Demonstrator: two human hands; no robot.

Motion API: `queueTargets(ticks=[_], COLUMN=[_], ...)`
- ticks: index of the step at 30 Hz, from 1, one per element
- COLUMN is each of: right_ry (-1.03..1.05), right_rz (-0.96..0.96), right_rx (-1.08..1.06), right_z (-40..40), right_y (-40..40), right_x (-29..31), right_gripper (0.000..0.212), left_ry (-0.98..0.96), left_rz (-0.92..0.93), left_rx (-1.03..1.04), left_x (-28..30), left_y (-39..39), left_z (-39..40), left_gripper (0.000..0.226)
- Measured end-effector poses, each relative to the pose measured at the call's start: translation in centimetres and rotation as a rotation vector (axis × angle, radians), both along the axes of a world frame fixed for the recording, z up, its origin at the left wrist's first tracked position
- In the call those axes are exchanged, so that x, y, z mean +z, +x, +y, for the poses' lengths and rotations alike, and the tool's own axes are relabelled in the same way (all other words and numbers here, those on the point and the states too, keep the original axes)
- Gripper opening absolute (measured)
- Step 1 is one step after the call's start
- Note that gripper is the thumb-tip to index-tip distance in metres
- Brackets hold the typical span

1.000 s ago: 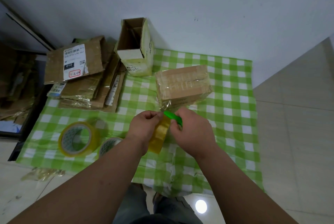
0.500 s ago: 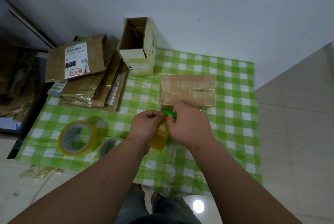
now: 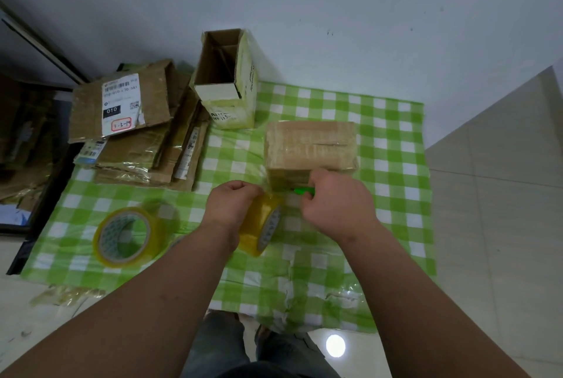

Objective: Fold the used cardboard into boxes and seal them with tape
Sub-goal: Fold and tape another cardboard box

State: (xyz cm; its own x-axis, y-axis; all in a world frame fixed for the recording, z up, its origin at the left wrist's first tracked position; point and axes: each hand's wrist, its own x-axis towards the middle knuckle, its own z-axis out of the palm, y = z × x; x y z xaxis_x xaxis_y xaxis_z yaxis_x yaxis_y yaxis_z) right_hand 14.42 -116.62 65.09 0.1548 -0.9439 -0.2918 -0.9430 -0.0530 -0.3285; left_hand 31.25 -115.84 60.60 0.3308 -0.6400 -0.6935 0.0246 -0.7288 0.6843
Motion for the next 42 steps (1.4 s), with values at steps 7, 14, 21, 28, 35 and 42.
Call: queueTargets(ticks=[7,14,21,28,35,42], right_ry=[0.014,0.272,0.371,0.307,0.239,0.171], right_rz=[0.045,0.182,-0.701,-0.873,-0.721,-0.671], right_rx=[-0.052,-0.106,-0.576,-0.583,-0.518,-0.507], right_z=[1.2,3.0,2.6,3.4,3.4,3.2], right_y=[-0.8,-1.9,1.5,2.8,3.4,3.2], right_x=[-2.9,-7.4,-5.4,-5.4,-6.1,-6.3], right_gripper=[0.017,0.054,0.059,0.01,0.022,0.023], left_ry=[0.019,0.045,0.05,0.066,0.03,-0.024], left_rz=[-0.021,0.023,0.089,0.121,0.138,-0.1], left_rx=[-0.141,-0.142,-0.143,-0.155,-0.125,-0.18], left_x=[0.3,0.4,0.3,0.0,-0.3,-0.8], left_y=[-0.6,-0.3,-0.2,-0.1,-0.2,-0.2], left_z=[0.1,0.0,0.5,1.0,1.4,1.2], left_gripper=[0.009,0.008,0.005,0.003,0.008,0.068])
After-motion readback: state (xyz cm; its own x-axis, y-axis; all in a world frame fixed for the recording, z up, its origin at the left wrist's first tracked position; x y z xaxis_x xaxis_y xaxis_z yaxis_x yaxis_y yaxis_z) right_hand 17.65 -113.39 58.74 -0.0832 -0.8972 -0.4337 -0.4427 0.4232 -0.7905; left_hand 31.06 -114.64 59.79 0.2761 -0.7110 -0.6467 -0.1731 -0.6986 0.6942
